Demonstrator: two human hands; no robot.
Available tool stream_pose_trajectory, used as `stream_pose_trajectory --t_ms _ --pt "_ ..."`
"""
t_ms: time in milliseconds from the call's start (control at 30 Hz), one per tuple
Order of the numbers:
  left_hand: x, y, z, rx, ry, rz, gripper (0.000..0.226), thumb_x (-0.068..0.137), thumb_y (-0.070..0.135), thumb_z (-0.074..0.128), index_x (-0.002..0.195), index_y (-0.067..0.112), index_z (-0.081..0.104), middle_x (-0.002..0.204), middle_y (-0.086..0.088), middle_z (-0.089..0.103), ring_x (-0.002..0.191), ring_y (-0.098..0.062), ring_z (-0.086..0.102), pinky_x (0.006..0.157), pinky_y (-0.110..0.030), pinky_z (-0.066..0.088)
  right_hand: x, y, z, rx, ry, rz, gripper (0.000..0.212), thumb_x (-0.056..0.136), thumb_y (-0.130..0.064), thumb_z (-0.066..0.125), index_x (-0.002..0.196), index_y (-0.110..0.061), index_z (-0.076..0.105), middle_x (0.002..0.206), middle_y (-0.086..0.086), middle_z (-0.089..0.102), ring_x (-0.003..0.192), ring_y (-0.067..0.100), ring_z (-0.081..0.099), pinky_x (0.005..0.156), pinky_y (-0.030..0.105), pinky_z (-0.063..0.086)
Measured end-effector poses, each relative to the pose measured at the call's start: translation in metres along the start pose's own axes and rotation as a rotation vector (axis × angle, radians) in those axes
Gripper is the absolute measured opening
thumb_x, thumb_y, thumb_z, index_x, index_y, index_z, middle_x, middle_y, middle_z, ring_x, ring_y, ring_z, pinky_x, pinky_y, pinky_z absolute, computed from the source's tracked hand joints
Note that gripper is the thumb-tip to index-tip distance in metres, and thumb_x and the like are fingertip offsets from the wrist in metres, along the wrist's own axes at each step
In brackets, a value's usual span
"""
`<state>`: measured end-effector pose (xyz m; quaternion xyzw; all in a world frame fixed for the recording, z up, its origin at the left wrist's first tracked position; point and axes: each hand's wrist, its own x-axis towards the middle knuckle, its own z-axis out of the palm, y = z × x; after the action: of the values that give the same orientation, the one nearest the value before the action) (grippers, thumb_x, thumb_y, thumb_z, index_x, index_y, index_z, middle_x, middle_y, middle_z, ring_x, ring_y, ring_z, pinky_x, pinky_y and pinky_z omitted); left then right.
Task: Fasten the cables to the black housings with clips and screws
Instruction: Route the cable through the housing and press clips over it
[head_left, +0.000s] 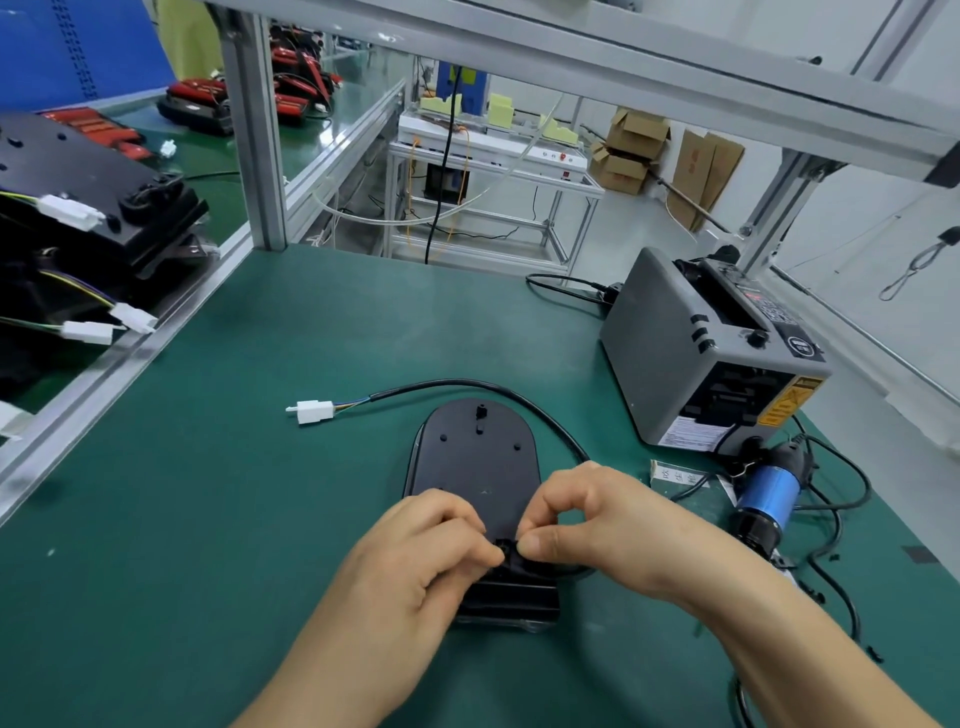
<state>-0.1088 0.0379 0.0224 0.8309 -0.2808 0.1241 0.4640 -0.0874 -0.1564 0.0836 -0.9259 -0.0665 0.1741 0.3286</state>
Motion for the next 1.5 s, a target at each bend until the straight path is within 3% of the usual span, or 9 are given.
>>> stream_pose_trajectory --t_ms 200,567,733,900,1000,1067,1200,1400,1500 --pt "-0.002 -0.002 0.002 -0.026 0.048 0.010 0.009 0.086 0.025 0.060 0.083 0.028 0.069 0.089 0.016 0.050 0.073 -0.007 0.052 0.060 -0.024 0.042 0.005 -0.005 -0.004 -0.127 -0.043 -0.043 0.021 0.077 -0.032 0.073 0.062 -0.043 0.063 0.087 -0.013 0.061 0.095 0.002 0.050 0.091 0.030 0.045" --pt "-0.005 -0.007 0.006 -0.083 0.101 0.026 0.016 0.088 0.032 0.054 0.089 0.028 0.070 0.091 0.015 0.054 0.081 -0.009 0.060 0.075 -0.033 0.050 0.014 -0.027 -0.017 -0.325 -0.194 -0.108 0.018 0.082 -0.034 0.070 0.068 -0.040 0.060 0.092 -0.010 0.059 0.103 0.003 0.044 0.093 0.029 0.042" --pt "-0.005 -0.009 0.007 -0.087 0.111 0.028 0.017 0.088 0.030 0.055 0.087 0.024 0.072 0.091 0.015 0.053 0.082 -0.006 0.059 0.081 -0.014 0.044 0.028 -0.043 -0.021 -0.446 -0.321 -0.079 0.011 0.080 -0.037 0.069 0.071 -0.035 0.064 0.091 -0.007 0.064 0.092 0.012 0.057 0.086 0.038 0.050" --pt "-0.005 -0.008 0.008 -0.079 0.126 0.019 0.017 0.086 0.029 0.059 0.084 0.021 0.074 0.090 0.014 0.054 0.084 -0.004 0.059 0.089 -0.011 0.041 0.037 -0.057 -0.023 -0.599 -0.423 -0.029 0.010 0.082 -0.041 0.067 0.077 -0.034 0.062 0.085 -0.014 0.061 0.075 0.003 0.054 0.070 0.024 0.045" --pt "-0.005 -0.007 0.008 -0.076 0.130 -0.014 0.007 0.082 0.026 0.067 0.083 0.024 0.073 0.089 0.015 0.054 0.080 -0.003 0.058 0.074 -0.015 0.046 0.040 -0.063 -0.023 -0.656 -0.445 -0.008 0.010 0.084 -0.041 0.066 0.082 -0.031 0.062 0.080 -0.015 0.058 0.076 0.005 0.053 0.066 0.020 0.041" --pt "-0.004 -0.003 0.008 -0.083 0.111 -0.090 0.009 0.076 0.039 0.067 0.080 0.031 0.069 0.089 0.017 0.052 0.079 -0.003 0.055 0.068 -0.016 0.044 0.041 -0.063 -0.023 -0.683 -0.448 -0.004 0.013 0.084 -0.042 0.064 0.087 -0.029 0.063 0.082 -0.014 0.057 0.079 0.009 0.054 0.066 0.020 0.040" --pt "0.001 0.006 0.018 0.016 0.086 -0.201 0.034 0.058 0.060 0.066 0.072 0.031 0.056 0.089 0.017 0.043 0.085 -0.002 0.046 0.071 -0.012 0.035 0.037 -0.056 -0.024 -0.638 -0.443 0.017 0.015 0.084 -0.045 0.063 0.081 -0.032 0.057 0.082 -0.014 0.056 0.072 0.002 0.050 0.063 0.021 0.038" --pt "0.004 0.010 0.028 0.143 0.178 -0.178 0.033 0.063 0.035 0.080 0.069 0.026 0.048 0.077 0.014 0.041 0.076 -0.003 0.040 0.074 -0.009 0.034 0.036 -0.044 -0.023 -0.476 -0.421 0.038 0.010 0.083 -0.039 0.065 0.078 -0.033 0.059 0.077 -0.016 0.057 0.072 0.001 0.051 0.066 0.022 0.038" --pt "0.003 0.008 0.025 0.139 0.192 -0.133 0.029 0.068 0.031 0.080 0.072 0.025 0.052 0.075 0.012 0.040 0.070 -0.005 0.039 0.066 -0.015 0.037 0.039 -0.043 -0.023 -0.416 -0.416 0.041 0.006 0.084 -0.035 0.067 0.081 -0.032 0.062 0.079 -0.016 0.063 0.076 -0.001 0.054 0.072 0.021 0.041"
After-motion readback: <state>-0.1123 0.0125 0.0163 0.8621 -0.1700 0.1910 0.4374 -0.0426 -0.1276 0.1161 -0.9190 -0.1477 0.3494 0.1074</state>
